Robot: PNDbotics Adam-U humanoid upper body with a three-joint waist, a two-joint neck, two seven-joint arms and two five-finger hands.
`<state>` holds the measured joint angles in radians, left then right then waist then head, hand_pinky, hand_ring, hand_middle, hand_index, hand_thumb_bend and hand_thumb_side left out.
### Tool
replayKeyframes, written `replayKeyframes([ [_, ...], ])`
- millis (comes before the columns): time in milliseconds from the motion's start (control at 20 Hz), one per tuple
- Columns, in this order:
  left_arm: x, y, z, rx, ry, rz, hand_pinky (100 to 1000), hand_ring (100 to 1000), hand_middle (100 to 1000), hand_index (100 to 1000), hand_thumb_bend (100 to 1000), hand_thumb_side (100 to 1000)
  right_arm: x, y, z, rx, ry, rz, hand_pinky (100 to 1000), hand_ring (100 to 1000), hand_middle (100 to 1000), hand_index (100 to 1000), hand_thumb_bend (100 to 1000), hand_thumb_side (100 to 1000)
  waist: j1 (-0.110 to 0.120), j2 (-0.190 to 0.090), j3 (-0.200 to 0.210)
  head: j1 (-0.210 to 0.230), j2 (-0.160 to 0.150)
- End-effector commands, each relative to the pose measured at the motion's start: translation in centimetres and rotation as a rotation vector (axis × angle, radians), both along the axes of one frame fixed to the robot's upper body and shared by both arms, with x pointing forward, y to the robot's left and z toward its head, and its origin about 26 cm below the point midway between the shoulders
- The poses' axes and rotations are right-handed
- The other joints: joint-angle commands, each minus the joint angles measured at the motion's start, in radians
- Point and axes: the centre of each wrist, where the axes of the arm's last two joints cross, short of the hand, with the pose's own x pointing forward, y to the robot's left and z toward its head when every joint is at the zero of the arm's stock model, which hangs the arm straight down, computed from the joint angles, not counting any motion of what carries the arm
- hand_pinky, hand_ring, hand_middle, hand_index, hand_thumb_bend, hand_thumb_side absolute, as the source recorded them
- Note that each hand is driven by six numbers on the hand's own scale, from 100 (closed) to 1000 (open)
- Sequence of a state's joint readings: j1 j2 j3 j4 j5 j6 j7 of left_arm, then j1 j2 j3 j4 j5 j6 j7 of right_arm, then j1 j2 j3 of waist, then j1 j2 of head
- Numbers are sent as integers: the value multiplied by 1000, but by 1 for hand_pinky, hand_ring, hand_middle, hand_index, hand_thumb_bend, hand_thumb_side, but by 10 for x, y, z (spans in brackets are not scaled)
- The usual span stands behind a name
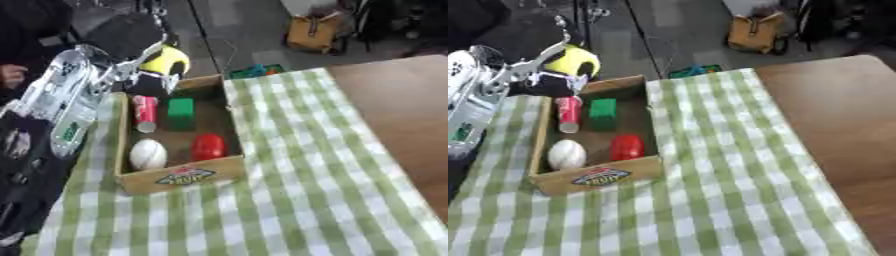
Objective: Pick up objects on the table and place them in the box.
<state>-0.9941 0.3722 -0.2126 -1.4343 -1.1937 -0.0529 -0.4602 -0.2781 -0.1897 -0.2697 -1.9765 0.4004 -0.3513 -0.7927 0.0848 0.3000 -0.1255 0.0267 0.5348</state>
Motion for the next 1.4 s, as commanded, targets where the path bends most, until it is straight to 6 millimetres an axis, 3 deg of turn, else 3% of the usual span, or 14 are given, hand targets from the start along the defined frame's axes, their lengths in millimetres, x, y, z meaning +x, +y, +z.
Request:
replayKeyframes([
  [50,12,2,-3,15,-21,-1,100,362,500,577,100,286,-3,1,11,-23,-44,13,449,444,376,472,100,639,-4,-14,-3,5,-14],
  [350,28,2,-26,14,-9,-31,100,369,505,597,100,273,-2,1,12,-24,-47,18,449,443,376,472,100,639,-4,-10,-7,8,-20],
  [500,34,4,-34,18,32,-39,100,398,547,655,100,246,-2,1,12,-24,-48,19,449,443,376,472,100,639,-4,-9,-8,7,-22],
  [650,34,4,-34,31,89,-43,100,411,575,694,100,288,-2,1,12,-24,-48,20,449,443,376,472,100,638,-5,-8,-7,7,-20],
  [700,34,4,-33,33,98,-44,100,444,653,766,100,486,-2,1,12,-24,-48,20,449,443,376,472,100,638,-5,-8,-7,7,-19],
  [800,33,3,-30,75,129,-40,100,446,679,780,100,525,-2,2,12,-24,-48,22,449,443,376,472,100,638,-5,-9,-6,7,-18],
  [850,32,2,-28,99,137,-40,118,470,781,870,100,900,-2,2,12,-24,-48,23,449,443,376,472,100,638,-5,-9,-5,6,-18],
  [900,31,1,-26,120,141,-39,118,470,781,870,100,900,-2,2,12,-24,-47,24,449,443,376,472,100,638,-6,-9,-5,6,-17],
  [950,30,1,-24,137,144,-33,161,504,832,938,100,1000,-2,2,12,-25,-48,24,450,443,376,472,100,639,-6,-10,-5,6,-18],
  [1000,29,1,-23,151,146,-28,161,504,832,938,100,1000,-2,2,12,-25,-48,25,450,443,376,472,100,639,-6,-10,-5,6,-18],
  [1050,29,1,-22,162,150,-20,260,576,886,983,100,1000,-2,2,12,-25,-48,25,450,443,376,472,100,639,-6,-10,-6,6,-19],
  [1200,28,0,-18,177,162,3,351,657,918,1000,100,1000,-2,2,12,-25,-47,27,450,443,376,472,100,640,-7,-10,-6,5,-19],
  [1250,27,0,-17,174,165,10,512,800,945,1000,100,1000,-2,2,12,-25,-47,27,449,443,375,472,100,640,-8,-10,-6,5,-19],
  [1400,27,1,-16,165,173,33,553,826,953,1000,100,1000,-2,2,12,-25,-47,28,449,442,375,472,100,640,-8,-9,-7,5,-19],
])
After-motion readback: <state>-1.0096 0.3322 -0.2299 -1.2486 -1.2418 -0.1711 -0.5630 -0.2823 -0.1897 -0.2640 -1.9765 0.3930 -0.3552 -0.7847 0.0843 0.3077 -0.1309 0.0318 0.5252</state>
